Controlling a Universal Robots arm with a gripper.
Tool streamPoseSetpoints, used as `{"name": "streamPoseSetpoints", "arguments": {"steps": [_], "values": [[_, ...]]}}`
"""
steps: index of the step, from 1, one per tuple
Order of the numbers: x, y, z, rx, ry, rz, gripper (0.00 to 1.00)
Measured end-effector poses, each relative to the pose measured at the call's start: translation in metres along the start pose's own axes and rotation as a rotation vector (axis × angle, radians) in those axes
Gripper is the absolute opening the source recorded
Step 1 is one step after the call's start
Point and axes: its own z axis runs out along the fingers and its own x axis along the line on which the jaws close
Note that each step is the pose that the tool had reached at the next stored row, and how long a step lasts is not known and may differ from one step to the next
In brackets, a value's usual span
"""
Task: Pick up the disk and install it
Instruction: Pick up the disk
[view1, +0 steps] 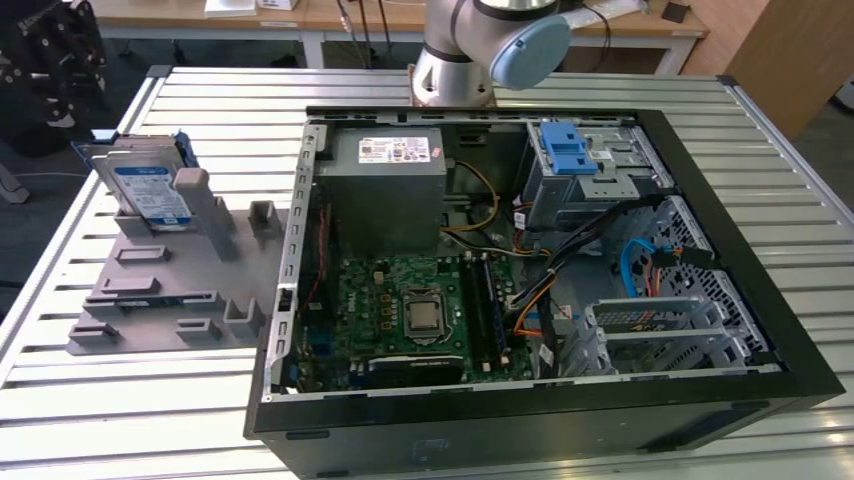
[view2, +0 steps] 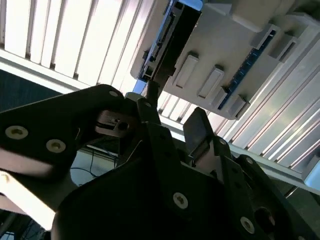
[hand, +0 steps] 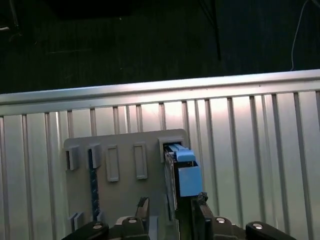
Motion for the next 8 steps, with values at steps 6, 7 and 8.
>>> {"name": "streamPoseSetpoints", "arguments": {"steps": [6,7,8], "values": [[-0.0043,0.0105,0.0070,0.0014,-0.0001,-0.003,0.53],[-0.0047,0.0116,0.0082,0.0016,-0.0002,-0.003,0.53],[-0.0055,0.0122,0.0094,0.0015,0.0000,-0.004,0.53]]}}
